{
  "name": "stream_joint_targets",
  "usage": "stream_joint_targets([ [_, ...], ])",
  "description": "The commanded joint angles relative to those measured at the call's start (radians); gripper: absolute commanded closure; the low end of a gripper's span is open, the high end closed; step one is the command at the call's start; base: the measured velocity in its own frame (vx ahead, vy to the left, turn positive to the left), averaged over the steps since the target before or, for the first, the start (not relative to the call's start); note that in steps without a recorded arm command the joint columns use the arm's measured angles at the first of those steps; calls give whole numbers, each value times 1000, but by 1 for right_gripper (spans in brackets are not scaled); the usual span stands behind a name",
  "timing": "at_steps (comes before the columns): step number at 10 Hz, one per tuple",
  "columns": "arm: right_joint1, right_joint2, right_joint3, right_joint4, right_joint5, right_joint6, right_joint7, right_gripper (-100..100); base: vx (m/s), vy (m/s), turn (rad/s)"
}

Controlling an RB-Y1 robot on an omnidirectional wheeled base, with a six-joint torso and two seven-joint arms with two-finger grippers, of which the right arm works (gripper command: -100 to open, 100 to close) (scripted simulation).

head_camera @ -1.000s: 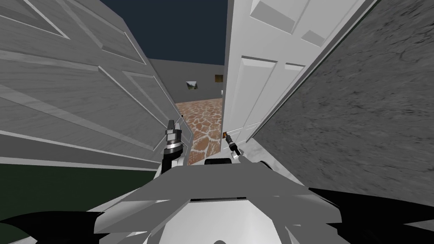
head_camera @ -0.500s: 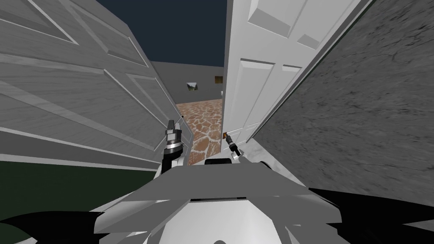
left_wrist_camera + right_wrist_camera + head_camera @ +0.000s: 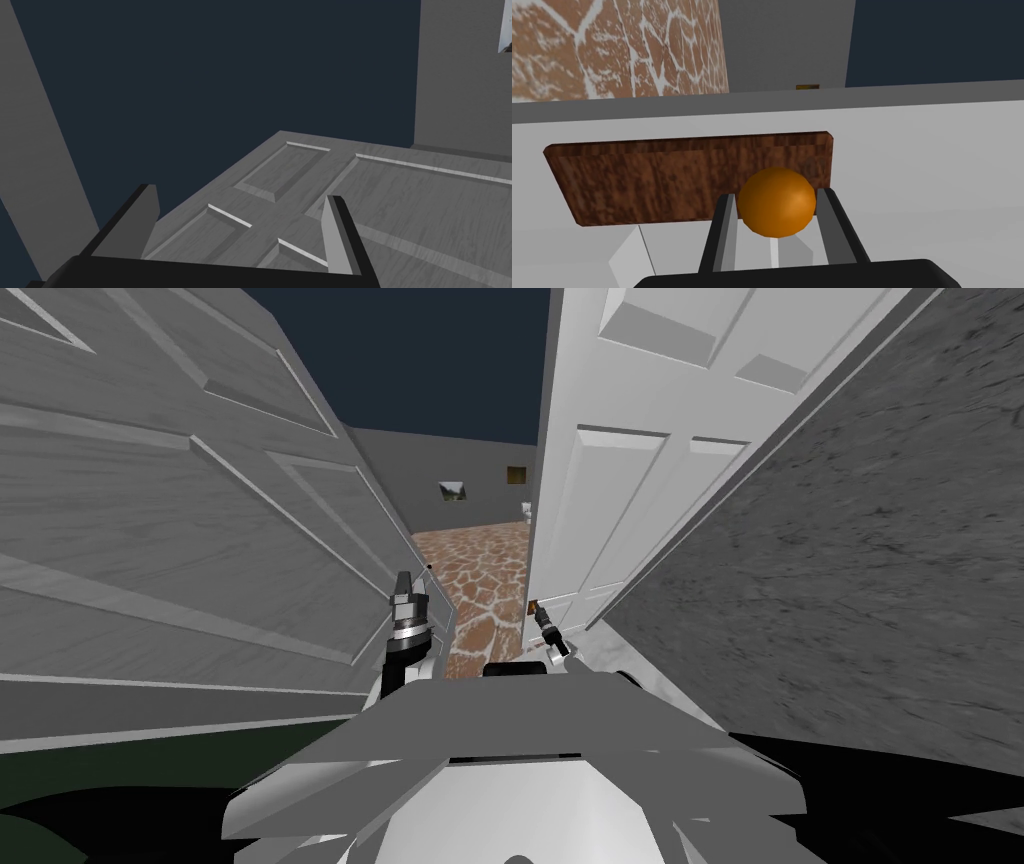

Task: Push the door open

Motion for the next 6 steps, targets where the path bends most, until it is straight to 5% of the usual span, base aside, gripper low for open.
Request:
stream_joint_targets([
  [1,-17,-11,-27,24,-16,-14,12,100,181,76,-39],
  [6,-16,-20,-83,26,-49,-8,43,100,173,107,-61],
])
